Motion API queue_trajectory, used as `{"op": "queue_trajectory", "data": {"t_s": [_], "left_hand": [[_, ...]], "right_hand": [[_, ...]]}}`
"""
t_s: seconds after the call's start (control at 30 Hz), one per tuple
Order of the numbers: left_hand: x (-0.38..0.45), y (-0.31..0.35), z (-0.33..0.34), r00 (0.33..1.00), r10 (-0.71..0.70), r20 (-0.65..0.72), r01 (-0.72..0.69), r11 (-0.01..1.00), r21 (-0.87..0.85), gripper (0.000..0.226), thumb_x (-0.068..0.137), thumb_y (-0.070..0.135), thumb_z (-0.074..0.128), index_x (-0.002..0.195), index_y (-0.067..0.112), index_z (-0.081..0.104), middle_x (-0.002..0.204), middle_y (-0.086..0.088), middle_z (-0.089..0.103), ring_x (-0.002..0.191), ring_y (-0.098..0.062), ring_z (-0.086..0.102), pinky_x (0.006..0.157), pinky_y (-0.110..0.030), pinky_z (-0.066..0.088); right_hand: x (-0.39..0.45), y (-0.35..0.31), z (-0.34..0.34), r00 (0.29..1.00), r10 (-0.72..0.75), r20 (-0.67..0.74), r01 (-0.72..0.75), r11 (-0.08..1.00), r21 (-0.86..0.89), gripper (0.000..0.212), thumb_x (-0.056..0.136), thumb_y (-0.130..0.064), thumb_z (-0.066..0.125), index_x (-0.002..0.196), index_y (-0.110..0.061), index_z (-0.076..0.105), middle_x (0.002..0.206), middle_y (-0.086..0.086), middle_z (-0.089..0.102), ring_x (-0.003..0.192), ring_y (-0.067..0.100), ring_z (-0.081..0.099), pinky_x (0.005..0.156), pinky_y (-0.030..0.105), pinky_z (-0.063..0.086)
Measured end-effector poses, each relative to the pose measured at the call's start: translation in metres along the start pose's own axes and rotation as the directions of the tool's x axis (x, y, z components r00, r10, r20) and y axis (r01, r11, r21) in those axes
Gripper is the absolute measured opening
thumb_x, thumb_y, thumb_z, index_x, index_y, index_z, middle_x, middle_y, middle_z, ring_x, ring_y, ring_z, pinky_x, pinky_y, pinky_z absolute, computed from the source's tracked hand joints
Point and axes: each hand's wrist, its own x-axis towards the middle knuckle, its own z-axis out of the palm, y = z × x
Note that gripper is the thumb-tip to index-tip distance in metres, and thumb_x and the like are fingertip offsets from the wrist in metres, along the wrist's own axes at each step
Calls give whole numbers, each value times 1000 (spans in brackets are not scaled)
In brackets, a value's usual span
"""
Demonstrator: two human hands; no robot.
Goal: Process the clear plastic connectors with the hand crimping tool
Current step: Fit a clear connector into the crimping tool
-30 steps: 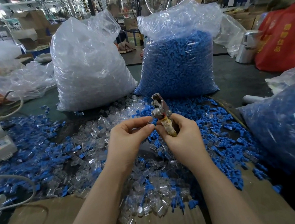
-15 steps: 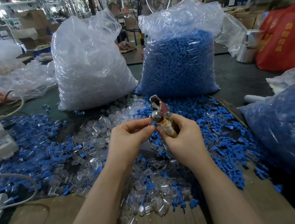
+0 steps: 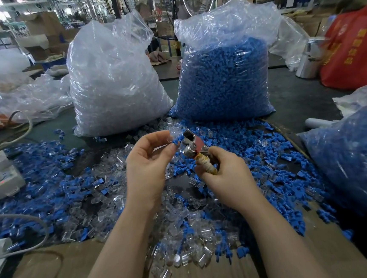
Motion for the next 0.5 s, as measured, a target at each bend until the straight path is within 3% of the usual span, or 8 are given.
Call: {"op": "queue_trajectory", "data": {"t_s": [0.33, 0.5], "left_hand": [[-2, 4, 2, 996, 33, 83, -33, 999, -5, 27, 83, -3, 70, 98, 20, 69, 91, 5, 75, 87, -9, 70, 77, -19, 54], [-2, 4, 1, 994, 31, 105, -28, 999, -26, 24, 77, 5, 74, 98, 17, 71, 90, 3, 75, 86, -9, 70, 76, -19, 54]], "right_hand": [[-1, -1, -1, 999, -6, 42, 5, 1000, 13, 8, 86, -26, 64, 86, -28, 57, 76, -9, 62, 72, 17, 58, 68, 45, 52], [-2, 0, -2, 999, -18, 50, 17, 1000, 19, 5, 85, -24, 61, 89, -27, 59, 77, -8, 64, 73, 19, 59, 69, 46, 53]]}}
